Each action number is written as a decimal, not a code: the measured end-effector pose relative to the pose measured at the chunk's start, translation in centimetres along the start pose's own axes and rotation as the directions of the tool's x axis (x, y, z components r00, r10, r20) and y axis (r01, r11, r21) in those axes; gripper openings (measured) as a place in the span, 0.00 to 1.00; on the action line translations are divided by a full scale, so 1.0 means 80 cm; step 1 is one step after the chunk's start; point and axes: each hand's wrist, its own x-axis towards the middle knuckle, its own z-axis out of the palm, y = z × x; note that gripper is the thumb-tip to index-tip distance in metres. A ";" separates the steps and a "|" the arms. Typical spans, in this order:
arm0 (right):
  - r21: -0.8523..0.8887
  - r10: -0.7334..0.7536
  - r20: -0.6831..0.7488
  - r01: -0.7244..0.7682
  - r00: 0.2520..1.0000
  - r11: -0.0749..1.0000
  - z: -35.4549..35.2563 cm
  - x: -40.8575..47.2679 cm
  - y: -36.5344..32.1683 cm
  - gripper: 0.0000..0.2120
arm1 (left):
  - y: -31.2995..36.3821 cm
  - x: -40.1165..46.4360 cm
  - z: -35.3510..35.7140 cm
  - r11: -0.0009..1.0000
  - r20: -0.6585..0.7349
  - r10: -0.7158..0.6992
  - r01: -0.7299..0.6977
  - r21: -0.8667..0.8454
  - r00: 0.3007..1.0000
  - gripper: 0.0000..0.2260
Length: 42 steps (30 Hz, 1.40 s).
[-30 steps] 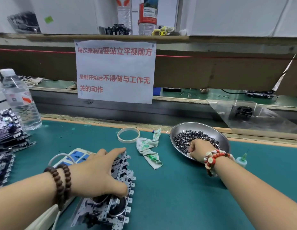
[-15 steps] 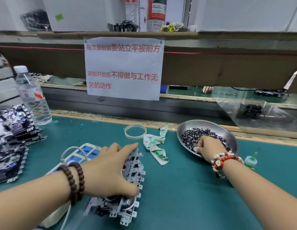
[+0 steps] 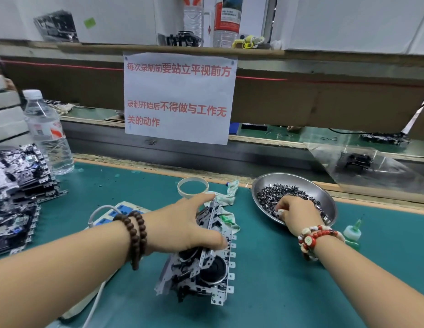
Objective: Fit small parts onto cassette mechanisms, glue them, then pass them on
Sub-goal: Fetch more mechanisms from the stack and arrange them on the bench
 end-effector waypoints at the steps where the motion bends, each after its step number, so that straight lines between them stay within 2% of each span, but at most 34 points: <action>1: -0.019 0.000 0.007 0.000 1.000 1.000 0.000 0.000 0.000 0.10 | 0.000 0.002 0.002 1.000 0.015 -0.004 0.004 -0.025 1.000 0.46; 4: -0.015 0.007 -0.003 -0.007 1.000 1.000 0.002 -0.001 -0.002 0.13 | 0.002 0.006 0.007 0.978 0.057 -0.014 0.025 -0.206 0.998 0.45; 5: 0.000 0.010 -0.007 -0.010 1.000 1.000 0.002 0.000 -0.002 0.13 | 0.002 0.007 0.009 0.975 0.049 -0.006 0.017 -0.222 0.999 0.44; 8: 0.043 0.013 -0.005 -0.013 1.000 0.999 0.005 -0.002 -0.001 0.10 | 0.000 0.010 0.016 0.996 0.001 0.021 -0.021 -0.086 1.000 0.46; 11: 0.120 -0.002 -0.034 0.006 0.999 0.993 0.005 -0.004 0.001 0.10 | 0.008 0.004 0.019 0.970 0.061 0.037 -0.021 -0.241 0.997 0.47; 14: 0.272 0.024 -0.075 -0.002 0.997 0.962 -0.001 -0.009 -0.001 0.09 | 0.013 0.012 0.023 0.995 -0.016 0.083 -0.084 -0.049 0.996 0.48; 15: 0.303 0.026 -0.088 0.002 0.996 0.953 -0.002 -0.011 -0.004 0.08 | 0.015 0.013 0.023 0.995 -0.036 0.093 -0.095 -0.038 0.995 0.47; 18: 0.342 -0.020 -0.111 0.057 0.994 0.938 -0.005 -0.019 -0.014 0.06 | 0.019 0.012 0.026 0.986 -0.032 0.078 -0.082 -0.147 0.996 0.46; 22: 0.410 -0.091 -0.150 0.146 0.985 0.900 -0.005 -0.038 -0.035 0.05 | 0.020 0.016 0.040 0.967 -0.099 0.231 -0.217 0.131 0.968 0.49; 24: 0.517 -0.097 -0.111 0.141 0.989 0.844 -0.004 -0.045 -0.045 0.06 | 0.022 0.020 0.040 0.981 -0.119 0.187 -0.180 0.065 0.975 0.49; 26: 0.727 -0.089 0.049 0.025 0.995 0.686 -0.004 -0.055 -0.053 0.08 | 0.021 0.021 0.040 0.986 -0.156 0.162 -0.166 -0.007 0.974 0.49; 27: 0.797 -0.103 0.131 -0.043 0.986 0.603 -0.004 -0.060 -0.055 0.09 | 0.021 0.020 0.040 0.980 -0.178 0.197 -0.193 0.036 0.964 0.49; 28: 0.823 -0.122 0.175 -0.077 0.977 0.563 -0.002 -0.064 -0.054 0.11 | 0.020 0.020 0.041 0.968 -0.196 0.246 -0.231 0.096 0.949 0.50; 30: 0.785 -0.138 0.165 -0.045 0.977 0.618 0.002 -0.069 -0.048 0.12 | 0.019 0.017 0.044 0.947 -0.196 0.307 -0.279 0.157 0.931 0.51; 33: 0.695 -0.142 0.081 0.046 0.987 0.717 0.009 -0.075 -0.040 0.12 | 0.014 0.014 0.050 0.961 -0.167 0.270 -0.254 0.108 0.948 0.52; 38: 0.705 -0.084 0.059 0.018 0.995 0.709 0.021 -0.080 -0.032 0.12 | 0.007 0.021 0.052 0.976 -0.120 0.202 -0.189 0.111 0.972 0.50; 42: 0.746 -0.035 -0.003 0.026 0.999 0.665 0.033 -0.090 -0.038 0.12 | 0.008 0.033 0.056 0.977 0.012 0.108 -0.109 0.182 0.994 0.48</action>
